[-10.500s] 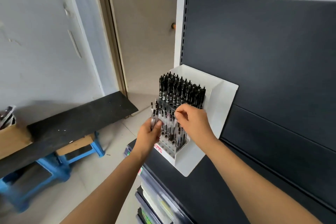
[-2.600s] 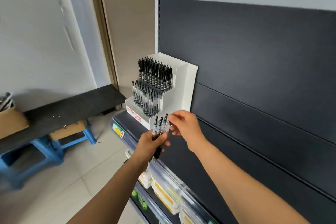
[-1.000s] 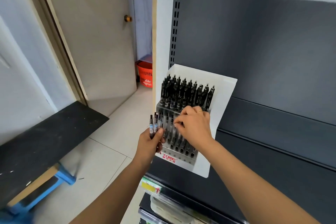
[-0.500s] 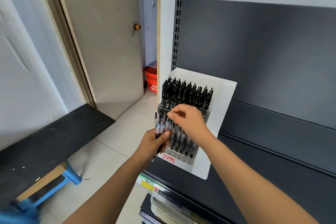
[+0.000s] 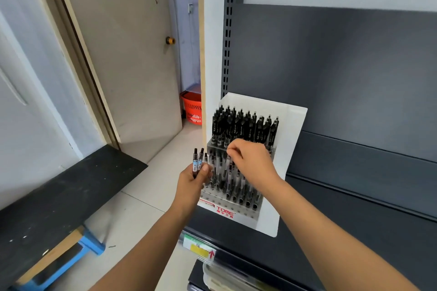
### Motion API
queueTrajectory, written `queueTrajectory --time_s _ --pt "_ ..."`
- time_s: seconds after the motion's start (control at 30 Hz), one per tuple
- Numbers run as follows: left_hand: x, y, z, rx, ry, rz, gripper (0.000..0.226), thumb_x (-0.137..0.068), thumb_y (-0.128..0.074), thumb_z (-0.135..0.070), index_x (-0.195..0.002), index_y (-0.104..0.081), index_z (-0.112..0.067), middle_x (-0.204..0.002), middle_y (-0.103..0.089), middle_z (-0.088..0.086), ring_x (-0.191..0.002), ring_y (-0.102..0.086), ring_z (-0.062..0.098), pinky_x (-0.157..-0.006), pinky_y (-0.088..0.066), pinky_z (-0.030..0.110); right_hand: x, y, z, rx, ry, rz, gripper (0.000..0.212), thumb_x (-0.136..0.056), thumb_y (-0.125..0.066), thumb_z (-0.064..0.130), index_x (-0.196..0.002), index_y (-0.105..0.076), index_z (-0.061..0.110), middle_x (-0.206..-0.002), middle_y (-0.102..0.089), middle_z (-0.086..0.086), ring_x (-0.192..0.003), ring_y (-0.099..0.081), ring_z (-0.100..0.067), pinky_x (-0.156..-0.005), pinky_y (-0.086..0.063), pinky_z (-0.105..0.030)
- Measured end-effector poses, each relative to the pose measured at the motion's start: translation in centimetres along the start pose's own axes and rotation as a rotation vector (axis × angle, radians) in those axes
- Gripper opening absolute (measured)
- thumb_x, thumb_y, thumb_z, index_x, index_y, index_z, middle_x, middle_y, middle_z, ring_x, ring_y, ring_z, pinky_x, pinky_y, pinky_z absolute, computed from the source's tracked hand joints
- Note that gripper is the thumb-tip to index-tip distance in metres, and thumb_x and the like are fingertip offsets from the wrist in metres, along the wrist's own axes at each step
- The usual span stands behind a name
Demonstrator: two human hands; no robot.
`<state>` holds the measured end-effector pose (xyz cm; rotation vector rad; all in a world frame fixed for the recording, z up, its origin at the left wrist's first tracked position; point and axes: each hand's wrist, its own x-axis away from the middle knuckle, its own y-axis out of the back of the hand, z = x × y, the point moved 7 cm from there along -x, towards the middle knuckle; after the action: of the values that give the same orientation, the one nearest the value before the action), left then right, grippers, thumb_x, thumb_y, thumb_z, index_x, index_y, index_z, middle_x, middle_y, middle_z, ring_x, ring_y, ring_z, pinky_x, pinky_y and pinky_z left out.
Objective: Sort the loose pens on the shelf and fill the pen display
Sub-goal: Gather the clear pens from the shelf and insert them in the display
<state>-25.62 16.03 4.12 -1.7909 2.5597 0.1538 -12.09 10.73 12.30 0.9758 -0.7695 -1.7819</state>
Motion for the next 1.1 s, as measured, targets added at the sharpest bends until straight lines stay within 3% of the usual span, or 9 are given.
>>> queueTrajectory --time_s 0.23,0.33,0.5,0.73,1.1 --pt "-2.2 -0.2 0.1 0.046 0.008 0.158 0.022 -0.097 -0.048 -0.018 -0.096 -0.060 0.001 -0.069 -0.060 0.002 -0.059 -0.054 0.011 -0.056 -0.044 0.021 -1.2 -1.2 0.6 0.151 0.004 0.002 0.021 -0.099 -0.045 0.023 -0.107 -0.062 0.013 -0.094 -0.068 -0.002 -0.085 -0.063 -0.019 -0.079 -0.051 -0.036" --pt "-2.9 -0.3 0.7 0.051 0.023 0.243 0.027 -0.096 -0.048 -0.020 -0.093 -0.057 0.005 -0.057 -0.051 0.000 -0.047 -0.047 0.008 -0.049 -0.040 0.021 -1.4 -2.4 0.4 0.241 -0.017 0.047 0.023 -0.099 -0.045 0.026 -0.108 -0.064 0.017 -0.102 -0.068 0.000 -0.096 -0.061 -0.020 -0.083 -0.049 -0.036" --pt "-3.7 -0.6 1.2 0.046 0.015 0.349 0.026 -0.097 -0.046 -0.029 -0.077 -0.048 -0.012 -0.049 -0.035 -0.010 -0.043 -0.029 0.006 -0.042 -0.026 0.017 -1.4 -3.5 -0.5 0.384 -0.098 0.061 0.024 -0.097 -0.048 0.035 -0.114 -0.066 0.032 -0.114 -0.057 0.009 -0.112 -0.044 -0.018 -0.094 -0.033 -0.039" --pt "-4.3 -0.6 1.6 0.067 0.018 0.420 0.016 -0.098 -0.038 -0.036 -0.091 -0.042 -0.022 -0.062 -0.036 -0.004 -0.044 -0.028 0.002 -0.043 -0.025 0.019 -1.1 -3.9 -1.3 0.349 -0.237 -0.002 0.018 -0.093 -0.053 0.037 -0.106 -0.064 0.030 -0.109 -0.056 0.009 -0.113 -0.044 -0.018 -0.098 -0.030 -0.041" --pt "-4.5 -0.6 1.8 0.056 -0.003 0.466 0.014 -0.100 -0.038 -0.026 -0.088 -0.042 -0.019 -0.069 -0.043 0.003 -0.043 -0.033 0.002 -0.044 -0.029 0.016 -0.9 -3.7 -0.7 0.397 -0.249 -0.061 0.014 -0.092 -0.054 0.038 -0.099 -0.064 0.029 -0.107 -0.058 0.013 -0.111 -0.043 -0.015 -0.095 -0.025 -0.038"
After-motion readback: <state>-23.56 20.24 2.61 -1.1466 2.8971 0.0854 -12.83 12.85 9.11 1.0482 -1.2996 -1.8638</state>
